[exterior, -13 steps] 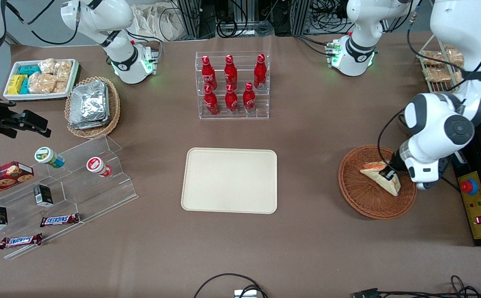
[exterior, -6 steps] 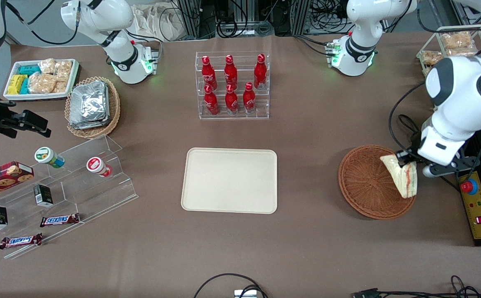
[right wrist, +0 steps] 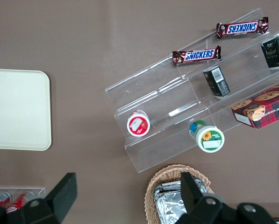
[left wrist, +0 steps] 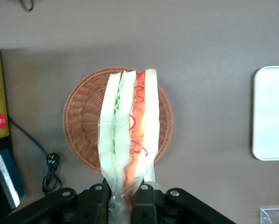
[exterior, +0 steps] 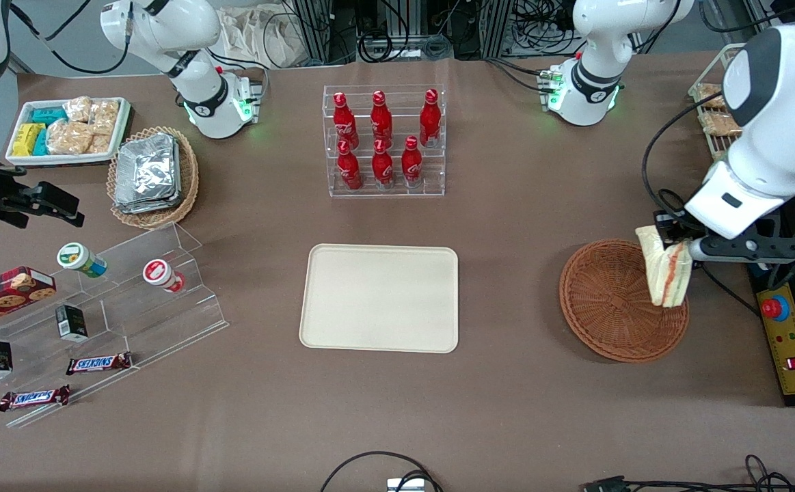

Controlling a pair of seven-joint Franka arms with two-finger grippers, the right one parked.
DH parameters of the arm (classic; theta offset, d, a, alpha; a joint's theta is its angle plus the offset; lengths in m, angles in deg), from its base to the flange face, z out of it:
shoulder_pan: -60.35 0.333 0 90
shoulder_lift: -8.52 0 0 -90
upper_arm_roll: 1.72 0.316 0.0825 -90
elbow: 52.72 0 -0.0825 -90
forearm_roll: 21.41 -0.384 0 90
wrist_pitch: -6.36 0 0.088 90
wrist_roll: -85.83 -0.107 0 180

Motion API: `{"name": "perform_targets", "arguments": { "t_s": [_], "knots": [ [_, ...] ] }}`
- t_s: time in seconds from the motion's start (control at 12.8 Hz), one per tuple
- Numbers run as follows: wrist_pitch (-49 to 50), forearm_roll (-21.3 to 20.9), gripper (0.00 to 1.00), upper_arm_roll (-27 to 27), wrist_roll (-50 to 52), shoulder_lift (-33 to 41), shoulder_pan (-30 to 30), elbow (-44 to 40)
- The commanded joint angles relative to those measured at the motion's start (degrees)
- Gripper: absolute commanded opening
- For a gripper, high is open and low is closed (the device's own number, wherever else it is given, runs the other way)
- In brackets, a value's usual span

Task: Place sandwich from basket to tray
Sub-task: 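Lift the sandwich out of the basket with the left gripper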

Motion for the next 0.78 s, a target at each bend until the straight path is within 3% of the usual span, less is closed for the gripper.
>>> {"name": "perform_targets", "arguments": {
  "t_s": [0.0,0.31,0.7],
  "knots": [
    [3.08,-1.20,0.00,-4.03,3.99,-3.04,-0.08,-5.33],
    [6.76,-4.44,0.00,-11.24,14.61,-7.86,-4.19,-11.12],
    [8.79,-10.86,0.00,-11.52,31.41,-20.51,-18.60,-20.26]
  ]
}}
